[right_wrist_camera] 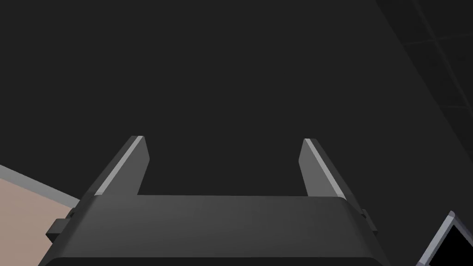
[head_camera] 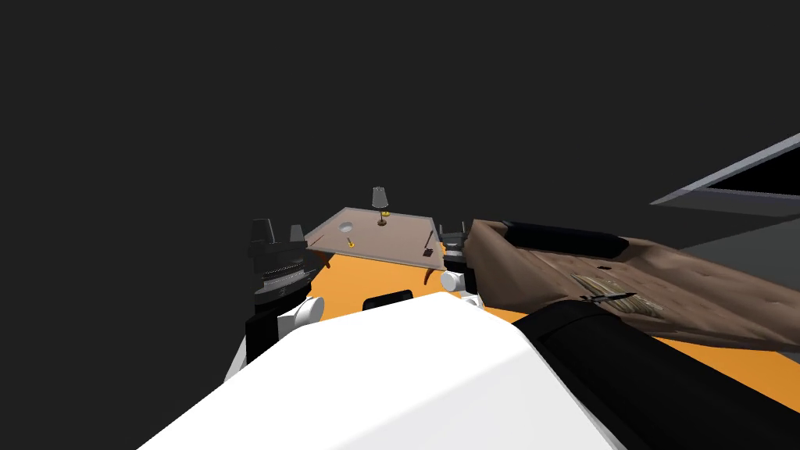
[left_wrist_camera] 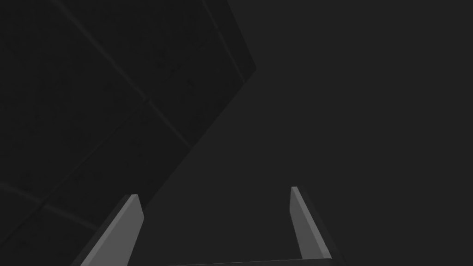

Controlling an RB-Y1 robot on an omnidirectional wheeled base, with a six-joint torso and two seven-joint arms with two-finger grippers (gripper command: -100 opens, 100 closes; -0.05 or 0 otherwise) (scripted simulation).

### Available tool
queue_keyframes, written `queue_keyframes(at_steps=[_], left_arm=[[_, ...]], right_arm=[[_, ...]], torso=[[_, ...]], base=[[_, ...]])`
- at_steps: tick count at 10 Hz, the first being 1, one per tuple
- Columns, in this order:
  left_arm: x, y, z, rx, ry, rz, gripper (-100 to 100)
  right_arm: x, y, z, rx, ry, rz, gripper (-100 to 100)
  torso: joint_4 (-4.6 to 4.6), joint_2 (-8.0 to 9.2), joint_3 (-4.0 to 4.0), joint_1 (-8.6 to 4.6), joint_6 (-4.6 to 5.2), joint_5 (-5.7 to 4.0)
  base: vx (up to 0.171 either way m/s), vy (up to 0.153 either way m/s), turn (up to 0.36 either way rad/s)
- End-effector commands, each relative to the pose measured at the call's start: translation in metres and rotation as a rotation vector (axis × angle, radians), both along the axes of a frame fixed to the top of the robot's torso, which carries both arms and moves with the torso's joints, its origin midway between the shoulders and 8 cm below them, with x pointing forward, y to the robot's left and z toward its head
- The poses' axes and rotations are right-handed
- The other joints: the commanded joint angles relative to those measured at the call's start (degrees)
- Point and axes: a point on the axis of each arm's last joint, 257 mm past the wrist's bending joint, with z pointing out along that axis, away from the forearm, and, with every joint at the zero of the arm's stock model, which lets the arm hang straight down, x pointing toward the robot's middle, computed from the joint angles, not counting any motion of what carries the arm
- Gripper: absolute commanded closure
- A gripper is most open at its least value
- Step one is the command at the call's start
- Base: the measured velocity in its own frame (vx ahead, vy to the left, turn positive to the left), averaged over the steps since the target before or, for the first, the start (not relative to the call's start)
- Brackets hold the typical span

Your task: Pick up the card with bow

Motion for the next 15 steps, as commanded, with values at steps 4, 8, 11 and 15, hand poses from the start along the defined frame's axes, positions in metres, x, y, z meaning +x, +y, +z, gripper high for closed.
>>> queue_keyframes(at_steps=[4, 8, 11, 15], left_arm=[[0.0, 0.0, 0.0, 0.0, 0.0, 0.0, 0], [0.0, 0.0, 0.0, 0.0, 0.0, 0.0, 0], [0.0, 0.0, 0.0, 0.0, 0.0, 0.0, 0], [0.0, 0.0, 0.0, 0.0, 0.0, 0.0, 0]], right_arm=[[0.0, -0.019, -0.025, 0.139, 0.017, 0.019, -100], [0.0, -0.037, -0.046, 0.256, 0.029, 0.025, -100], [-0.001, -0.045, -0.053, 0.335, 0.023, 0.026, -100], [-0.003, -0.063, -0.078, 0.462, 0.034, 0.021, -100]], torso=[[0.01, 0.03, 0.02, 0.01, 0.08, 0.0], [0.0, 0.03, 0.01, 0.0, 0.08, 0.0], [0.0, 0.0, 0.0, -0.02, 0.09, -0.01], [0.0, -0.01, -0.01, -0.03, 0.1, -0.01]], base=[[0.009, -0.001, 0.121], [0.011, -0.003, 0.122], [0.011, -0.006, 0.046], [0.012, -0.005, 0.125]])
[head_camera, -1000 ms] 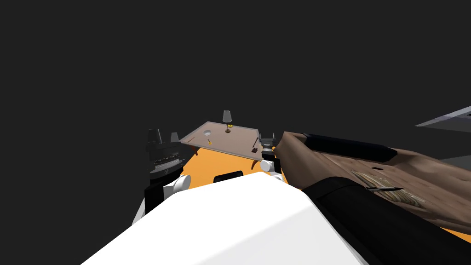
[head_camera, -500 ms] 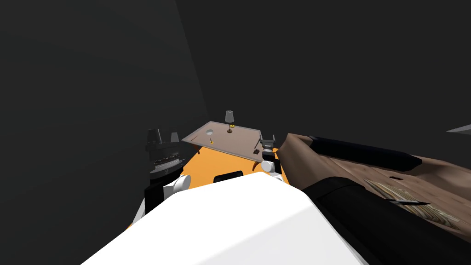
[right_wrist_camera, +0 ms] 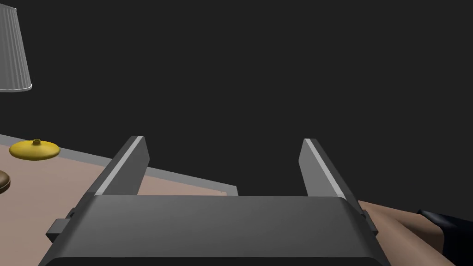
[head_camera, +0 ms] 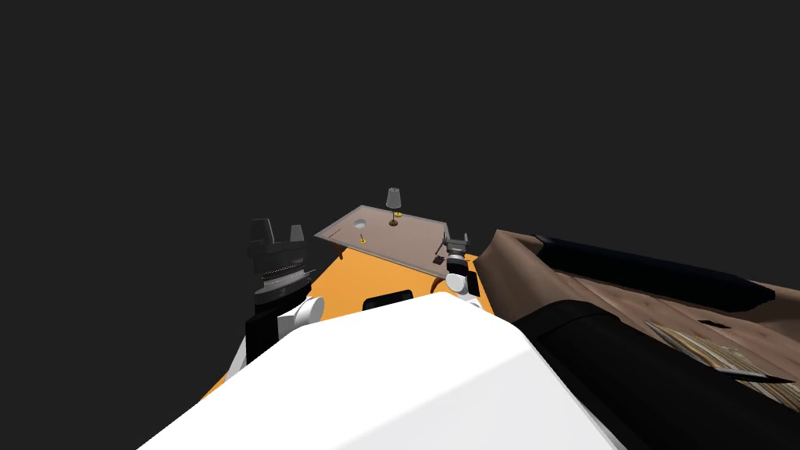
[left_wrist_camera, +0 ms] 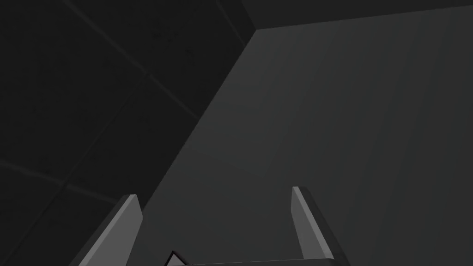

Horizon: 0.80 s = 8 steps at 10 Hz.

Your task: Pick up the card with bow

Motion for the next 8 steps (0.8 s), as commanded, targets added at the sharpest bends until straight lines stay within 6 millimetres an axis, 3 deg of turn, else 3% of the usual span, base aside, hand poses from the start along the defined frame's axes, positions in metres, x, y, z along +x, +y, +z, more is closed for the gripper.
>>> queue_keyframes(at_steps=[1, 4, 5, 6, 8], left_arm=[[0.0, 0.0, 0.0, 0.0, 0.0, 0.0, 0], [0.0, 0.0, 0.0, 0.0, 0.0, 0.0, 0], [0.0, 0.0, 0.0, 0.0, 0.0, 0.0, 0], [0.0, 0.0, 0.0, 0.0, 0.0, 0.0, 0], [0.0, 0.0, 0.0, 0.0, 0.0, 0.0, 0]], right_arm=[[-0.004, -0.012, -0.021, 0.059, 0.02, -0.008, -100], [-0.005, -0.019, -0.03, 0.148, 0.015, -0.015, -100], [-0.01, -0.031, -0.049, 0.185, 0.035, -0.029, -100], [-0.011, -0.033, -0.051, 0.209, 0.033, -0.032, -100], [-0.012, -0.038, -0.059, 0.273, 0.029, -0.039, -100]], torso=[[0.0, 0.0, 0.0, 0.0, 0.0, 0.0], [-0.01, -0.03, -0.02, -0.03, 0.01, -0.01], [0.0, 0.0, 0.0, 0.0, 0.01, 0.0], [-0.01, -0.04, -0.02, -0.01, -0.07, 0.0], [-0.01, -0.03, -0.02, -0.03, 0.02, -0.01]], base=[[0.014, 0.005, 0.327], [0.013, -0.007, 0.056], [0.016, 0.002, 0.362], [0.02, -0.013, 0.192], [0.008, -0.006, -0.034]])
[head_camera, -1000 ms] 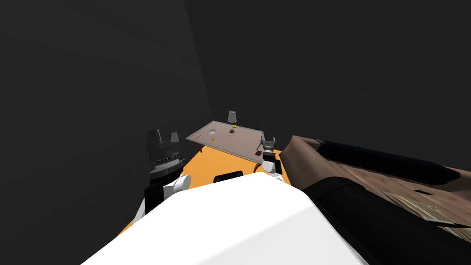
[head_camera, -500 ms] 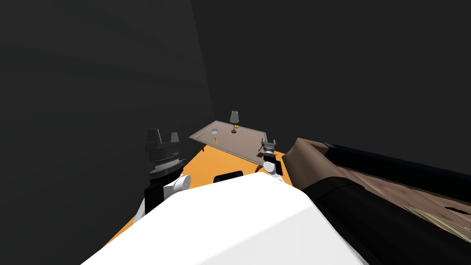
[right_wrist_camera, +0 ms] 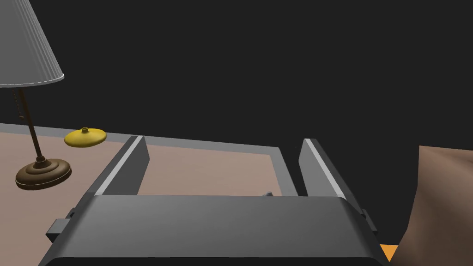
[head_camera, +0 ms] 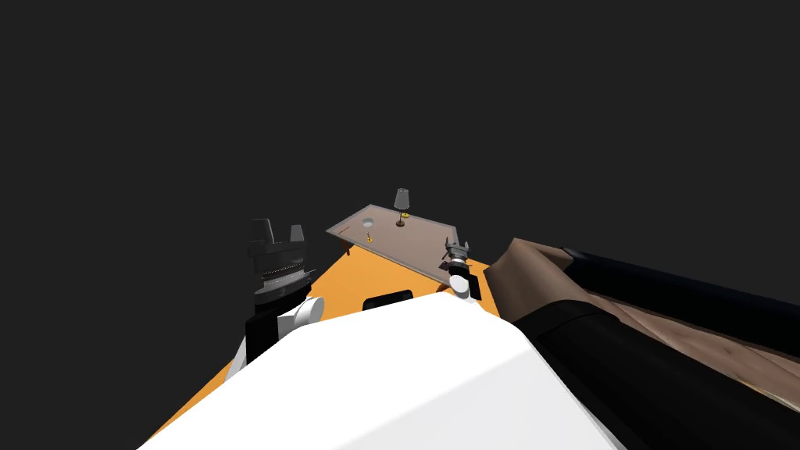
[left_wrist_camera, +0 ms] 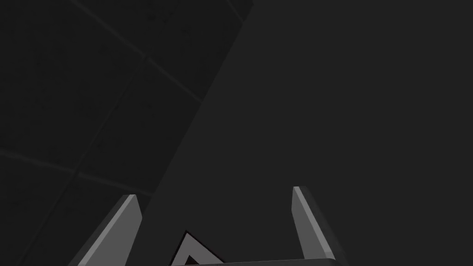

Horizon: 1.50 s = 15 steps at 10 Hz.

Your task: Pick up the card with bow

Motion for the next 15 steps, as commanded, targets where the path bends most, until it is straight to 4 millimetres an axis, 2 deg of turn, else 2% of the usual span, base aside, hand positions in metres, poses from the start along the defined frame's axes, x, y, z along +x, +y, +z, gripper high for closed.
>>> queue_keyframes(at_steps=[1, 2, 5, 6, 10, 11, 14, 15], left_arm=[[0.0, 0.0, 0.0, 0.0, 0.0, 0.0, 0], [0.0, 0.0, 0.0, 0.0, 0.0, 0.0, 0], [0.0, 0.0, 0.0, 0.0, 0.0, 0.0, 0], [0.0, 0.0, 0.0, 0.0, 0.0, 0.0, 0], [0.0, 0.0, 0.0, 0.0, 0.0, 0.0, 0], [0.0, 0.0, 0.0, 0.0, 0.0, 0.0, 0], [0.0, 0.0, 0.0, 0.0, 0.0, 0.0, 0], [0.0, 0.0, 0.0, 0.0, 0.0, 0.0, 0]], right_arm=[[0.0, -0.003, -0.005, 0.03, -0.001, -0.004, -100], [-0.008, -0.016, -0.025, 0.078, 0.019, -0.026, -100], [-0.011, -0.022, -0.037, 0.167, 0.013, -0.041, -100], [-0.021, -0.034, -0.055, 0.199, 0.035, -0.068, -100], [-0.024, -0.04, -0.07, 0.303, 0.028, -0.09, -100], [-0.037, -0.053, -0.09, 0.341, 0.047, -0.126, -100], [-0.042, -0.056, -0.104, 0.438, 0.04, -0.15, -100], [-0.058, -0.07, -0.124, 0.475, 0.058, -0.194, -100]], torso=[[0.0, 0.0, 0.0, 0.0, 0.0, 0.0], [0.0, 0.02, 0.01, 0.01, 0.0, 0.0], [-0.01, -0.02, -0.02, -0.03, 0.02, -0.01], [0.0, 0.01, 0.0, 0.0, 0.01, 0.0], [0.0, 0.0, 0.0, 0.01, 0.02, 0.0], [0.01, 0.02, 0.01, 0.03, 0.01, 0.01], [-0.01, -0.04, -0.02, -0.04, 0.03, -0.01], [0.0, 0.0, 0.0, 0.0, 0.02, 0.0]], base=[[0.0, 0.0, 0.0], [0.017, 0.003, 0.437], [0.012, -0.01, 0.017], [0.017, -0.004, 0.31], [0.009, -0.006, 0.049], [0.013, 0.003, 0.363], [0.013, -0.011, 0.043], [0.017, 0.0, 0.362]])
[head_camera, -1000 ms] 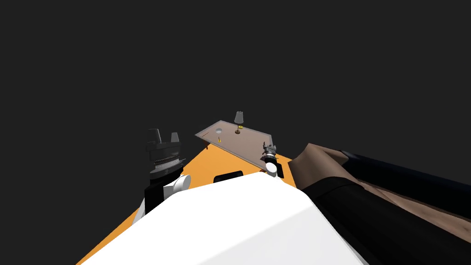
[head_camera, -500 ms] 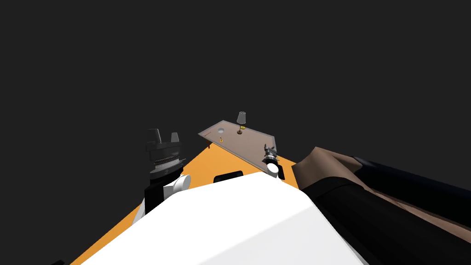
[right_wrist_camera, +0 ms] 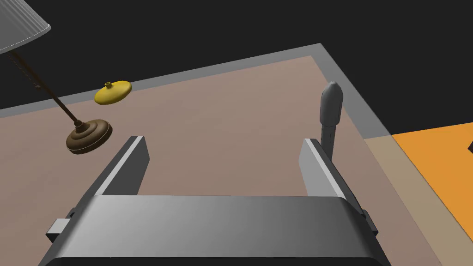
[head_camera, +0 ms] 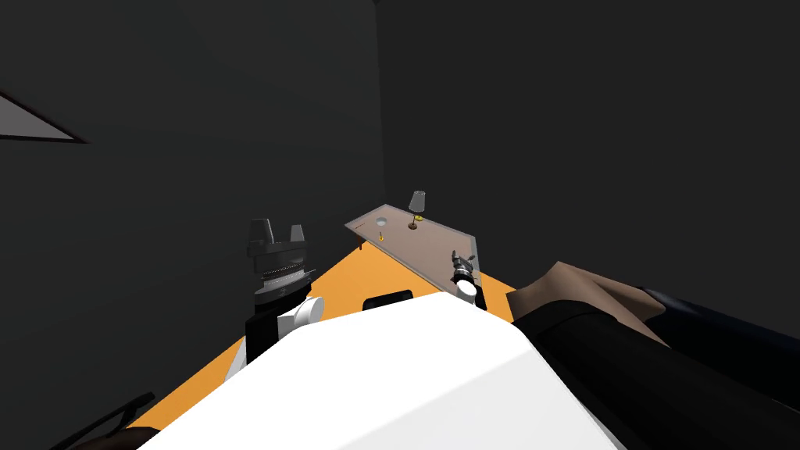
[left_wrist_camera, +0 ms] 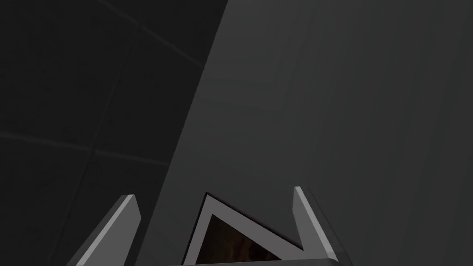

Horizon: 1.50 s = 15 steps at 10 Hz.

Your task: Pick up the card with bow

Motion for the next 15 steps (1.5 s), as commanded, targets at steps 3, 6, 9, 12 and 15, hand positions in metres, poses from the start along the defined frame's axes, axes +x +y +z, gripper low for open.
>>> queue_keyframes(at_steps=[3, 6, 9, 12, 15], left_arm=[[0.0, 0.0, 0.0, 0.0, 0.0, 0.0, 0], [0.0, 0.0, 0.0, 0.0, 0.0, 0.0, 0], [0.0, 0.0, 0.0, 0.0, 0.0, 0.0, 0], [0.0, 0.0, 0.0, 0.0, 0.0, 0.0, 0], [0.0, 0.0, 0.0, 0.0, 0.0, 0.0, 0]], right_arm=[[-0.009, -0.007, -0.018, 0.088, 0.0, -0.044, -100], [-0.03, -0.021, -0.044, 0.168, 0.019, -0.108, -100], [-0.035, -0.02, -0.057, 0.247, 0.011, -0.139, -100], [-0.06, -0.032, -0.082, 0.321, 0.028, -0.213, -100], [-0.088, -0.043, -0.107, 0.394, 0.043, -0.295, -100]], torso=[[0.0, 0.0, -0.01, -0.02, 0.08, 0.0], [0.0, 0.01, 0.01, 0.01, 0.02, 0.0], [0.0, 0.03, 0.01, 0.02, 0.08, 0.01], [-0.01, -0.03, -0.02, -0.03, 0.06, 0.0], [0.01, 0.06, 0.03, 0.04, 0.08, 0.01]], base=[[0.012, -0.01, 0.046], [0.012, -0.006, 0.171], [0.005, -0.004, -0.004], [0.018, -0.01, 0.181], [0.005, -0.002, 0.107]])
